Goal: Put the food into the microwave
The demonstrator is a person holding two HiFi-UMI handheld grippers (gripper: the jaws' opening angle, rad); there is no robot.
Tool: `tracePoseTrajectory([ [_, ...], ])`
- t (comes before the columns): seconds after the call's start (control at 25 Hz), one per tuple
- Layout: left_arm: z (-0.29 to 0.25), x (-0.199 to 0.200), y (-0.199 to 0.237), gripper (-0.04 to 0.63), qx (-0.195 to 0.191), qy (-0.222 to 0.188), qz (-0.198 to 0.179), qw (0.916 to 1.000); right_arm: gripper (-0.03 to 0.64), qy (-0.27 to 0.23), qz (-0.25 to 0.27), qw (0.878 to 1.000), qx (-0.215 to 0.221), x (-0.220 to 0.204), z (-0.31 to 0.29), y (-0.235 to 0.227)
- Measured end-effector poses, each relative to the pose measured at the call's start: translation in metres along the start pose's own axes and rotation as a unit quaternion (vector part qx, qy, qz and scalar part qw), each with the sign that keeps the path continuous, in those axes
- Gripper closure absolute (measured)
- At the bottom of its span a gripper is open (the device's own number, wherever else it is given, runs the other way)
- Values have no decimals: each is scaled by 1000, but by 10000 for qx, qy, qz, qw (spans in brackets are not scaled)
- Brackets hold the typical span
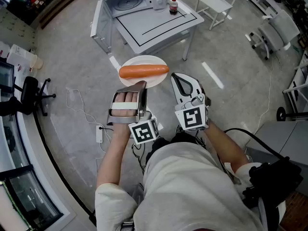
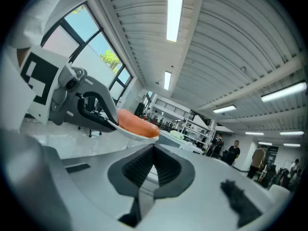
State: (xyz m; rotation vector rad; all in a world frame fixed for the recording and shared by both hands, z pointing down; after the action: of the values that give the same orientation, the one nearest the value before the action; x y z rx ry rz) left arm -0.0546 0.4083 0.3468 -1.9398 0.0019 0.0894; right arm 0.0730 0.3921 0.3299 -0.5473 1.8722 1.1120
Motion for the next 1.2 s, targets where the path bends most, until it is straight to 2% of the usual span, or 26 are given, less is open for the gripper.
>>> tracePoseTrajectory([
  [0.16, -2, 0, 3, 563, 17, 15, 78, 10000, 606, -73, -349, 9993, 120, 0, 0, 5],
  [0.8, -13, 18, 2, 561, -91, 84, 35, 9999, 606, -110, -204, 9996, 153, -11, 1, -9],
  [1.2, -30, 35, 4, 563, -20, 368, 111, 9993, 606, -174, -113, 9992, 330, -30, -8, -32],
])
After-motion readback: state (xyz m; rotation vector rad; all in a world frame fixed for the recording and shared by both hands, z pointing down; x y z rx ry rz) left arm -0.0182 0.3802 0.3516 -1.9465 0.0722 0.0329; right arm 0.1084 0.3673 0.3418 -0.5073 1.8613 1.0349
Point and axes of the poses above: the fingertips, and each gripper's own axes: z backward along the fingers, y to its left, x out of its top, the point moved 7 cm from there along z, backward along the fingers, and after that the axes turned 7 degrees about y, right-handed, at the moved point
